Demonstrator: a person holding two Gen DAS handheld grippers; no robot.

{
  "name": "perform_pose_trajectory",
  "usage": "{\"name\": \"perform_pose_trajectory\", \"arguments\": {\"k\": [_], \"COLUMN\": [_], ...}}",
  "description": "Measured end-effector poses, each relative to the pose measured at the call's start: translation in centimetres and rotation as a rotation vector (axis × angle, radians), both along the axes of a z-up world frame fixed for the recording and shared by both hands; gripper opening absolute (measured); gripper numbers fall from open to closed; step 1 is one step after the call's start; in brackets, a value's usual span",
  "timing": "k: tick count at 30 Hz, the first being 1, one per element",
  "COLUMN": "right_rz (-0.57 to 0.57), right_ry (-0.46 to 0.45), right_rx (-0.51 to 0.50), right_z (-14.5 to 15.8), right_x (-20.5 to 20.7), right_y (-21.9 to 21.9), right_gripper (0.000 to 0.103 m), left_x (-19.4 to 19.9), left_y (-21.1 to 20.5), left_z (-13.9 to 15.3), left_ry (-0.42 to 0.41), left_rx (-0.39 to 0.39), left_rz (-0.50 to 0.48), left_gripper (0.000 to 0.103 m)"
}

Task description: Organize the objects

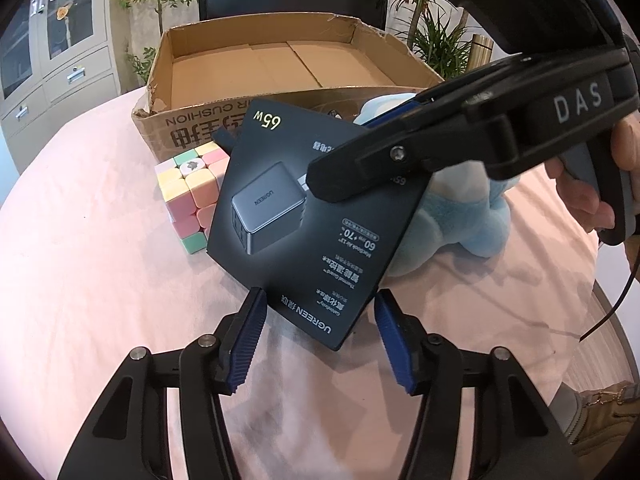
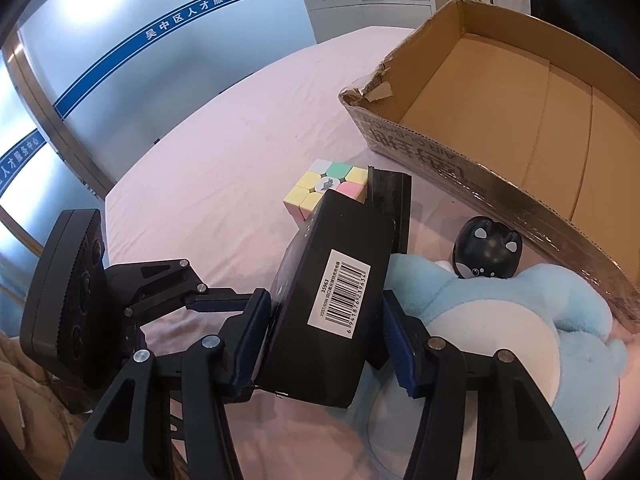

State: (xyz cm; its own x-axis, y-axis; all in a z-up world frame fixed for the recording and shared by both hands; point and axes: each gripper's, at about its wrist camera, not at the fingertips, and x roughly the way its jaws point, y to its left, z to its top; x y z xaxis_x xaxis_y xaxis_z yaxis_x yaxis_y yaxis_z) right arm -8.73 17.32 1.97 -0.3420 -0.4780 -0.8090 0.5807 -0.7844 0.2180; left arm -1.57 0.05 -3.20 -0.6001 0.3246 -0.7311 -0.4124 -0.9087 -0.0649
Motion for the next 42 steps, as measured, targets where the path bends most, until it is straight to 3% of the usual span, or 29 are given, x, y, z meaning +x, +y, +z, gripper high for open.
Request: {"name": "perform_pose_trajectory", "arguments": {"k": [10, 14, 16, 20, 27, 29, 42], "right_rz": [0.006, 0.004, 0.004, 0.023, 0.021, 0.024, 0.023], "right_ry": [-0.008, -0.014, -0.014, -0.022, -0.033, -0.034, -0.047], "right_rx": [-0.031, -0.045, -0.046, -0.056, -0.077, -0.075, -0.085], "right_z": [0.1, 0.1, 0.1, 0.1, -0.1, 0.0, -0.1], "right_x": [0.2, 0.4, 0.4, 0.7, 0.6, 0.6, 0.4], "right_y": [-0.2, -0.1, -0.1, -0.3, 0.1, 0.0, 0.1], "right_gripper": [0.048, 0.047, 0.047, 0.044, 0.044, 0.044, 0.044], "left_x": [0.7, 0.8, 0.7, 0.0, -0.6, -0.8, -2.3], "left_y": [-0.3, -0.2, -0.1, -0.2, -1.1, -1.6, -1.4], "left_z": [0.6, 0.8, 0.8, 0.3, 0.1, 0.0, 0.2], "left_ry": [0.019, 0.029, 0.031, 0.045, 0.034, 0.035, 0.03], "left_rx": [0.069, 0.066, 0.057, 0.012, 0.025, 0.026, 0.078], "left_rz": [-0.046, -0.051, -0.042, 0.011, 0.025, 0.034, -0.065], "left_gripper": [0.034, 0.034, 0.04, 0.073, 0.09, 0.102, 0.101]}}
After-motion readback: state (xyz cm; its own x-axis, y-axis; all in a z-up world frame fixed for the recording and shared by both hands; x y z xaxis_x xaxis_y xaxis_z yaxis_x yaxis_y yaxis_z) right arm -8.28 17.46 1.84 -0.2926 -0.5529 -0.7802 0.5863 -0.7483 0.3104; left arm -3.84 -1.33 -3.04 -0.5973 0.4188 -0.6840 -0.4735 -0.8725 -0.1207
